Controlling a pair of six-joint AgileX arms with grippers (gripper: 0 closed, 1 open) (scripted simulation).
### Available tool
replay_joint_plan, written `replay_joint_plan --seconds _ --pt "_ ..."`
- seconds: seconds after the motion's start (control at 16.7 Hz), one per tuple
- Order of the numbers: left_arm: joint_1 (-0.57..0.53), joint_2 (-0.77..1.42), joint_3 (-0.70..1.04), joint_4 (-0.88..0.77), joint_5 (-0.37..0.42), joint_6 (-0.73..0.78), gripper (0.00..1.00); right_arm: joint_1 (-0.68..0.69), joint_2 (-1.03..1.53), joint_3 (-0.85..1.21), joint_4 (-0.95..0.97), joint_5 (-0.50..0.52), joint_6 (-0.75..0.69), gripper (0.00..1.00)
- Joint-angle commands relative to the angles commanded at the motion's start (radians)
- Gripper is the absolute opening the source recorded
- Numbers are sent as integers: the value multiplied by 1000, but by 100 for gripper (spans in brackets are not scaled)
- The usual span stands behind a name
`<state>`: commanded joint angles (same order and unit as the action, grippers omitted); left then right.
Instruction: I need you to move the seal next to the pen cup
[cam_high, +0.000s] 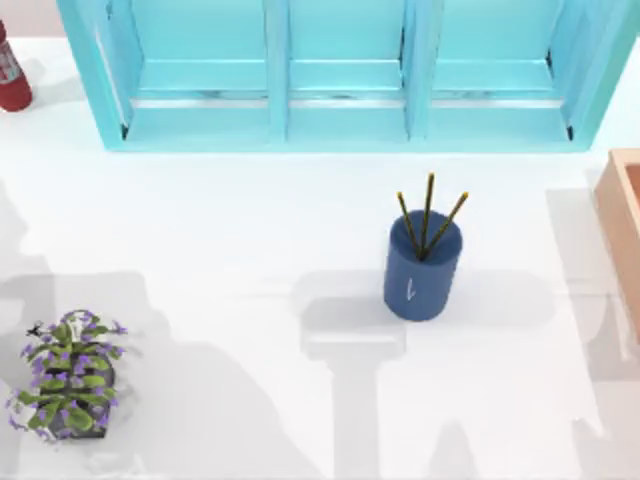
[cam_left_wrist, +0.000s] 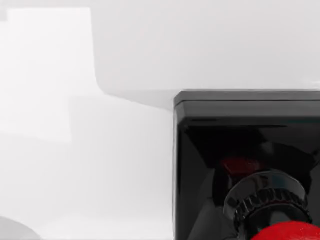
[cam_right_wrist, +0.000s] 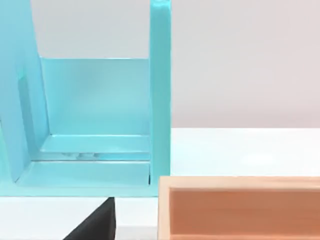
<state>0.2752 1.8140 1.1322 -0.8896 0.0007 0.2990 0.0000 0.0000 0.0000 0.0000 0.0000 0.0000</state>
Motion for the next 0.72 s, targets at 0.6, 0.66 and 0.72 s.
replay_joint_plan --seconds 0.6,0.66,0.72 --pt "-267 -61 253 -332 0 -266 0 0 0 0 0 0 0 100" --pt "-312 -74 291 -386 1 -311 0 0 0 0 0 0 0 100" --pt "-355 -87 326 -435 1 -354 0 0 0 0 0 0 0 100"
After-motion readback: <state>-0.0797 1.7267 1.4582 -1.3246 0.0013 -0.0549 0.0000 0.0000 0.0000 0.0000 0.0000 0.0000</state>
